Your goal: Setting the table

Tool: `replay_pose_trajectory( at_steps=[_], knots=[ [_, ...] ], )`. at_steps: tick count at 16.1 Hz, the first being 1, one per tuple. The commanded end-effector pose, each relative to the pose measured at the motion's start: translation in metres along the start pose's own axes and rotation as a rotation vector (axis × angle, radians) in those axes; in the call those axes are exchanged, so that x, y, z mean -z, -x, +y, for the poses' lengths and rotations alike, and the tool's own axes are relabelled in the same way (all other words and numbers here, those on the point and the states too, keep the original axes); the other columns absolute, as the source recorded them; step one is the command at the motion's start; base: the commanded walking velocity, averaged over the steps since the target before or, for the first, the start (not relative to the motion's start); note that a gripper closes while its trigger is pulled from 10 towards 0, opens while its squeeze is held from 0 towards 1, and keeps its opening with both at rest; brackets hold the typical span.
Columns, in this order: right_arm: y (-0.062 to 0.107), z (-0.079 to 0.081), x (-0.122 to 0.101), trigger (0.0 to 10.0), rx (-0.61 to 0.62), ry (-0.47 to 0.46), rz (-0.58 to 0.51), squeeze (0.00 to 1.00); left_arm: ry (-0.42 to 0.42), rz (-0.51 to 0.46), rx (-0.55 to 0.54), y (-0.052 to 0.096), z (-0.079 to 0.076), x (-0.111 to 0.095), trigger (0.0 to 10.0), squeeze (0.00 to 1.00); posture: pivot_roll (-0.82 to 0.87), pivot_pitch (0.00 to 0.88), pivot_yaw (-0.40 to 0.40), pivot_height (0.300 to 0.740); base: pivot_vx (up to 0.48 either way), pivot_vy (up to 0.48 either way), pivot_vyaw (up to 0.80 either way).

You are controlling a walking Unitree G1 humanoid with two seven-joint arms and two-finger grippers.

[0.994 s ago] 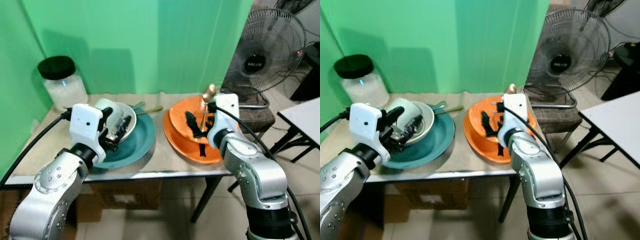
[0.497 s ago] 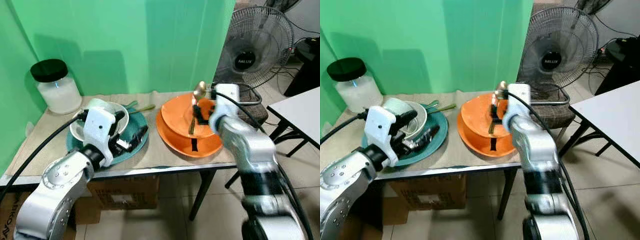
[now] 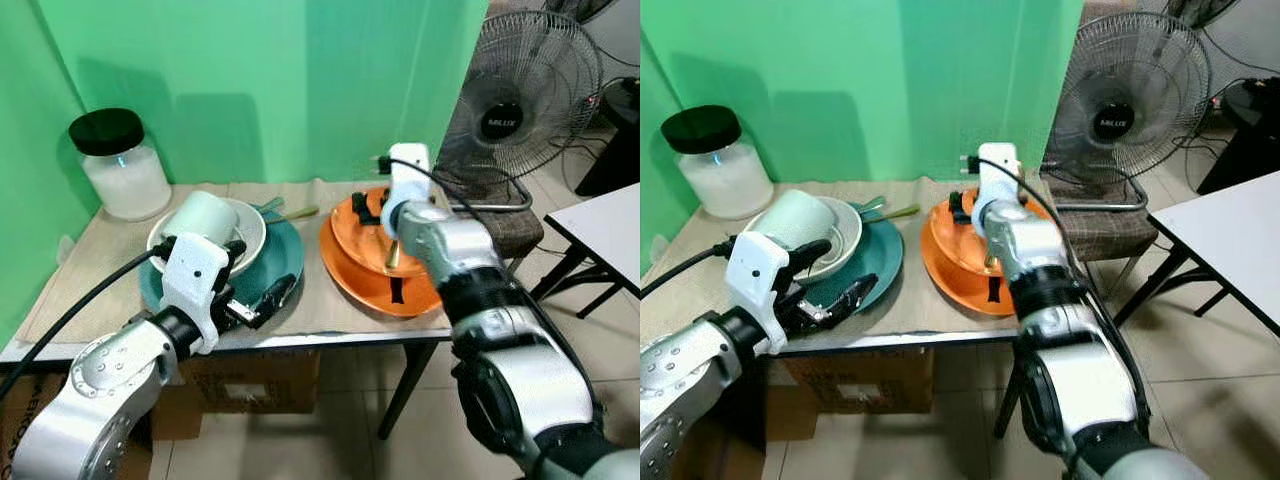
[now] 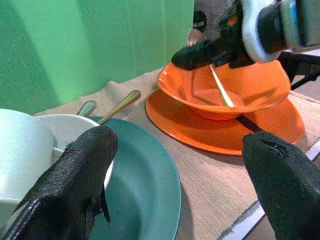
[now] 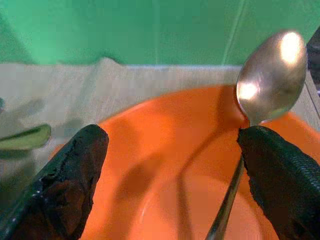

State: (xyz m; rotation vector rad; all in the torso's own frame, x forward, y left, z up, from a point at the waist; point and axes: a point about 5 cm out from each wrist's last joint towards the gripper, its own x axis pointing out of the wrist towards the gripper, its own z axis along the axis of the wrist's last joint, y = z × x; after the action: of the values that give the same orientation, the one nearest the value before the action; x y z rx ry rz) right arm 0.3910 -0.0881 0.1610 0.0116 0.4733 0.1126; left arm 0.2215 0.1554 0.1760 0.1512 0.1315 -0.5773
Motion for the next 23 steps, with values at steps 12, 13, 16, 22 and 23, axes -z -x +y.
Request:
replay_pose_trajectory(
  at_steps=[12,13,16,22,23],
  knots=[
    [0.002,-0.026,0.004,10.0,0.158,-0.087,0.001,0.0,-0.024,0.008,0.048,0.003,-0.002,-0.007,10.0,0.0,0.04,0.0,-0.036,0.74,0.0,0.0,0.0],
    [0.002,-0.026,0.008,10.0,0.16,-0.087,0.009,0.0,-0.025,0.009,0.051,0.002,-0.002,-0.007,10.0,0.0,0.04,0.0,-0.033,0.74,0.0,0.0,0.0],
    [-0.003,-0.023,0.022,10.0,0.16,-0.103,0.052,0.0,-0.027,0.004,0.083,-0.003,-0.003,-0.009,10.0,0.0,0.03,0.0,-0.022,0.74,0.0,0.0,0.0],
    [-0.01,-0.015,0.028,0.2,0.168,-0.102,0.064,0.0,-0.029,0.032,0.127,-0.003,-0.008,-0.006,10.0,0.0,0.04,0.0,-0.03,0.74,0.0,0.0,0.0],
    [-0.01,-0.015,0.028,0.0,0.174,-0.109,0.061,0.0,-0.027,0.034,0.127,-0.003,-0.009,-0.006,10.0,0.0,0.04,0.0,-0.03,0.74,0.0,0.0,0.0]
  ],
)
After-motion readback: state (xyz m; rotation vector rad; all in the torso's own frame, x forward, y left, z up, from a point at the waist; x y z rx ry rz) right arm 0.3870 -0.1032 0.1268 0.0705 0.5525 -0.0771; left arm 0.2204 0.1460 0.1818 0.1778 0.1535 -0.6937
